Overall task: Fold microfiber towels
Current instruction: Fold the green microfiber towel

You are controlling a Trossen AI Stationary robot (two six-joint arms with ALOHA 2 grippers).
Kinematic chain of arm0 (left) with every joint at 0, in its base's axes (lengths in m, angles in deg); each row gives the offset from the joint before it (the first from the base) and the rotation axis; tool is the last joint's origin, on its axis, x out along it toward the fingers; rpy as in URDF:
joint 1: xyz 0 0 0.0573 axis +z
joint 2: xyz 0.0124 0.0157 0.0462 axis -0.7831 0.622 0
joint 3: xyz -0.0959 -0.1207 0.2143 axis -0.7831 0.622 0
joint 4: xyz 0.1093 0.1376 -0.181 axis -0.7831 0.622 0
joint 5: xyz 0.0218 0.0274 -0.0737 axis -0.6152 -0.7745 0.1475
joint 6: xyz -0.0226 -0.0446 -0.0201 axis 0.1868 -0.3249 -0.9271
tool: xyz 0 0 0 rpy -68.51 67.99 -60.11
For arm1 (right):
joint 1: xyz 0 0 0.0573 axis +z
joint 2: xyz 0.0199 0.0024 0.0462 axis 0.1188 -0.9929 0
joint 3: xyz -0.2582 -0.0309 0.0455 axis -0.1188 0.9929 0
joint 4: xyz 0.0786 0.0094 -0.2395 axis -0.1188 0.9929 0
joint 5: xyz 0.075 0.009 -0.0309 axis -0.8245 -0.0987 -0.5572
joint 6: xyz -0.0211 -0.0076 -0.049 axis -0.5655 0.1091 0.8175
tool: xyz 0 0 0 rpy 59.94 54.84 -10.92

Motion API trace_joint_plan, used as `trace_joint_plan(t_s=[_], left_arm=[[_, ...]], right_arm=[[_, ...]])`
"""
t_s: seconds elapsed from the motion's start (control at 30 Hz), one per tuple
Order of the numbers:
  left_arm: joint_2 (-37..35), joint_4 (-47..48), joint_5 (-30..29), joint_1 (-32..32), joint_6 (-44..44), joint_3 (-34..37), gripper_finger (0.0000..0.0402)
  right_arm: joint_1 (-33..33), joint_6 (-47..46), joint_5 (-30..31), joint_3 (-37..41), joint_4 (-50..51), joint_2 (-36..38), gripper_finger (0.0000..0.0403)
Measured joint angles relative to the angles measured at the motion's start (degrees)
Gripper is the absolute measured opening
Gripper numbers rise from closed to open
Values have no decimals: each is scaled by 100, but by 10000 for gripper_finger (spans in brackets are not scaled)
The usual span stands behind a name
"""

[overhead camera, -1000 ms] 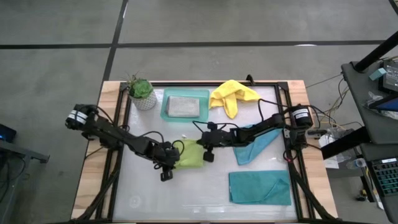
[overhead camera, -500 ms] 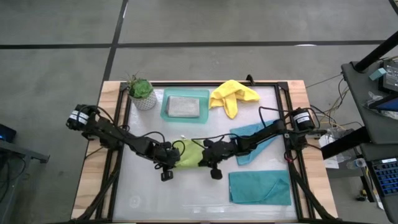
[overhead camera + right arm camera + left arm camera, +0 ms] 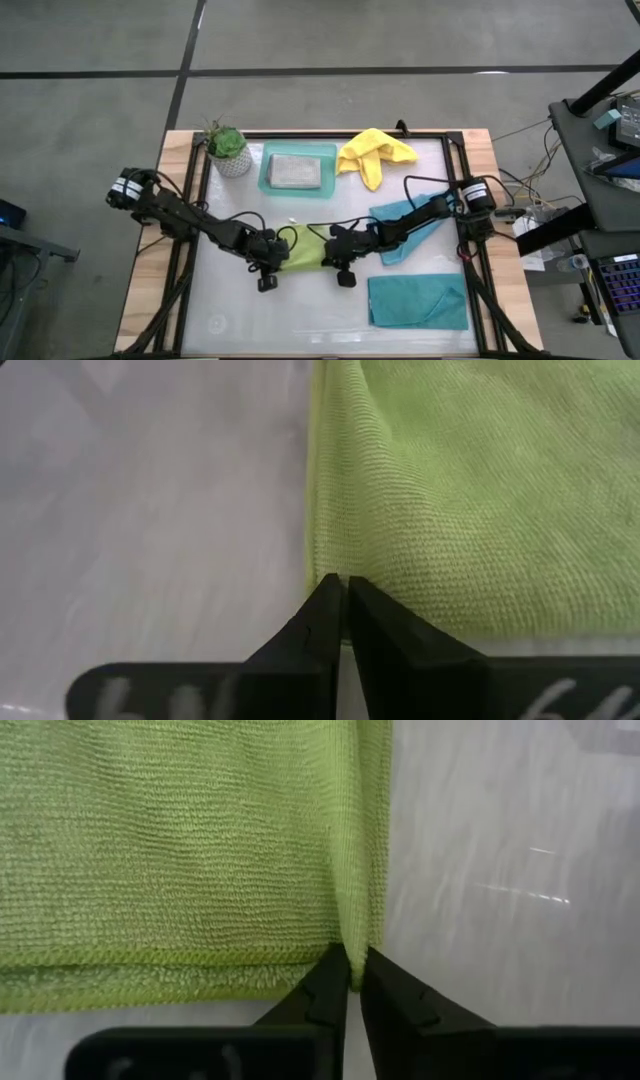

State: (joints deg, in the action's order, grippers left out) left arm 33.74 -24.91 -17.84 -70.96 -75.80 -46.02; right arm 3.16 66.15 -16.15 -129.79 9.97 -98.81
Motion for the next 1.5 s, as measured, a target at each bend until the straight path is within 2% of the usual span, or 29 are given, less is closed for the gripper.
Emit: trace_joint_plan(t_s=[0.13, 0.4, 0.6, 0.7, 0.9, 1.0, 1.4, 1.5], left_arm=[[-11, 11, 51, -2, 8, 0, 50], [-277, 234, 86, -2, 1, 15, 155], [-762, 680, 80, -2, 37, 13, 197], [-1023, 787, -83, 18, 142, 13, 203], [-1267, 763, -1347, 162, 307, 13, 203], [-1214, 763, -1799, 318, 330, 17, 203], [-626, 760, -1932, 754, 311, 46, 202], [-572, 747, -1778, 788, 307, 46, 202]], right_arm=[[2, 2, 0, 14, 82, 86, 18], [2, 7, 0, 42, 296, 339, 18], [-22, 134, -2, 42, 587, 653, 18], [-27, 250, -1, 39, 722, 825, 18], [-27, 602, 7, 39, 706, 1015, 18], [-51, 676, 24, 39, 687, 1015, 18], [-64, 726, 268, 72, 665, 997, 18], [-64, 734, 310, 92, 669, 995, 18]])
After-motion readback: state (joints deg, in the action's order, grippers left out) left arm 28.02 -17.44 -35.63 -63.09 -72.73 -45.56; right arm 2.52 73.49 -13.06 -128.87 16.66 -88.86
